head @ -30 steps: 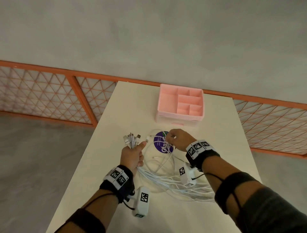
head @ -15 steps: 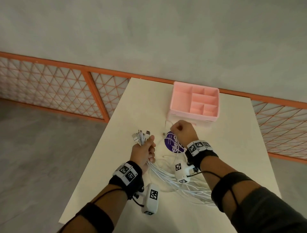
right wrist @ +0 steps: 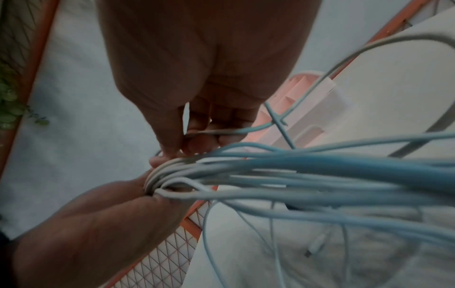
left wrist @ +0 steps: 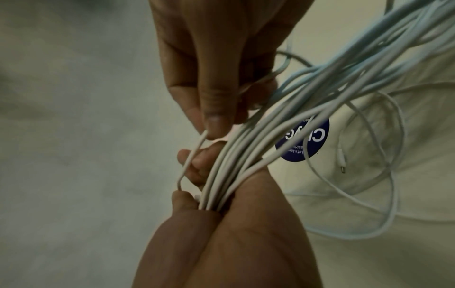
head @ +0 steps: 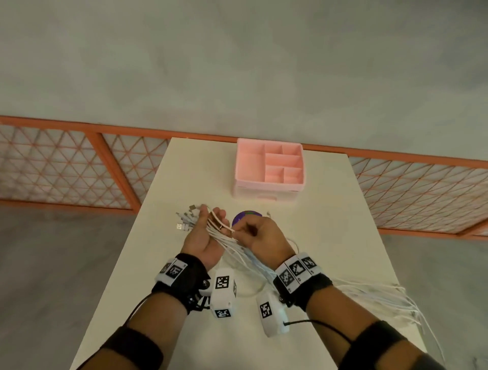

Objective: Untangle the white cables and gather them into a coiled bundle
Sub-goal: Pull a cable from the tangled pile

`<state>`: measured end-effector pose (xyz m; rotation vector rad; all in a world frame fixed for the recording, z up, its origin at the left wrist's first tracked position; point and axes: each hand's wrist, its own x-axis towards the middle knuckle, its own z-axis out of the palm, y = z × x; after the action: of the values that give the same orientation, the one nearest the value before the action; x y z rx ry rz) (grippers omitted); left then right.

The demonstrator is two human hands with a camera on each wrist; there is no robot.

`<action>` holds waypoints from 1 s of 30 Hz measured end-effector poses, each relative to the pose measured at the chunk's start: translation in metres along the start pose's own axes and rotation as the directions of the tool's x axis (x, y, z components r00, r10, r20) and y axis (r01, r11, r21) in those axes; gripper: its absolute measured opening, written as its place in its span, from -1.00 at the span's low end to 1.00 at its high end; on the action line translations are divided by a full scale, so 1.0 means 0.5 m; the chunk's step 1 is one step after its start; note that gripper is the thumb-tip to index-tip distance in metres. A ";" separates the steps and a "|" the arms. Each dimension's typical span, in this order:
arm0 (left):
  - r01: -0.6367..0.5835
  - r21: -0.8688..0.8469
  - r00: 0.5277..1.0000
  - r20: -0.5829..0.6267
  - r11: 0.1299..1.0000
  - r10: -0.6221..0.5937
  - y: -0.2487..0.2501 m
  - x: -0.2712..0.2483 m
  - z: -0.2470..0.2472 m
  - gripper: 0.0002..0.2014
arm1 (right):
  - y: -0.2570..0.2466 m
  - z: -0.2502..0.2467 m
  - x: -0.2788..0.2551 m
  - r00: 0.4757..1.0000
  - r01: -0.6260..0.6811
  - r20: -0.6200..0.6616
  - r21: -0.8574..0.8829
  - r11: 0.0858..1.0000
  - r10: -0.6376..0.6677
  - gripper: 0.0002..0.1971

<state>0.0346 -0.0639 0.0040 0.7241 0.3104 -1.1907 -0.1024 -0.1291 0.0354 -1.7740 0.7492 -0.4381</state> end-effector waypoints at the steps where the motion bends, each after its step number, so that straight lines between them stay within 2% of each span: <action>1: 0.006 0.005 1.000 0.012 1.000 -0.006 -0.003 -0.002 0.002 -0.67 | 0.005 -0.002 -0.008 1.000 -0.001 0.004 -0.020 1.000 0.001 -0.97; 5: -0.029 0.086 0.999 0.046 0.996 0.025 -0.009 -0.015 0.008 -0.68 | 0.022 -0.015 -0.030 0.999 0.026 0.037 -0.119 0.993 -0.021 -0.93; 10: -0.084 0.147 0.995 0.074 0.986 0.074 -0.014 -0.024 0.008 -0.70 | 0.030 -0.038 -0.054 0.996 0.049 0.085 -0.188 0.981 -0.033 -0.74; 16: -0.122 0.148 0.991 0.065 0.981 0.113 -0.018 -0.032 0.006 -0.76 | 0.049 -0.065 -0.058 0.998 -0.018 0.060 -0.270 0.963 0.036 -0.92; 20: -0.166 0.208 0.986 0.063 0.964 0.156 -0.001 -0.033 0.003 -0.59 | 0.092 -0.129 -0.057 0.991 -0.127 -0.019 -0.364 0.923 0.129 -0.87; 24: -0.155 0.189 0.986 0.097 0.970 0.139 0.014 -0.037 0.002 -0.72 | 0.137 -0.208 -0.060 0.957 -0.290 -0.148 -0.490 0.822 0.250 -0.87; 27: -0.144 0.218 0.984 0.133 0.965 0.116 0.015 -0.046 0.012 -0.69 | 0.166 -0.246 -0.065 0.914 -0.403 -0.283 -0.536 0.742 0.291 -0.90; 29: -0.149 0.266 0.983 0.146 0.952 0.113 0.009 -0.052 0.025 -0.68 | 0.165 -0.253 -0.062 0.892 -0.438 -0.352 -0.525 0.730 0.283 -0.91; 30: -0.162 0.297 0.981 0.151 0.941 0.122 0.004 -0.055 0.032 -0.68 | 0.151 -0.251 -0.058 0.887 -0.440 -0.367 -0.490 0.752 0.280 -0.91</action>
<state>0.0239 -0.0541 0.0326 0.9188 -0.0408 -1.1540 -0.2225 -0.2127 0.0071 -2.0591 1.5217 -0.1979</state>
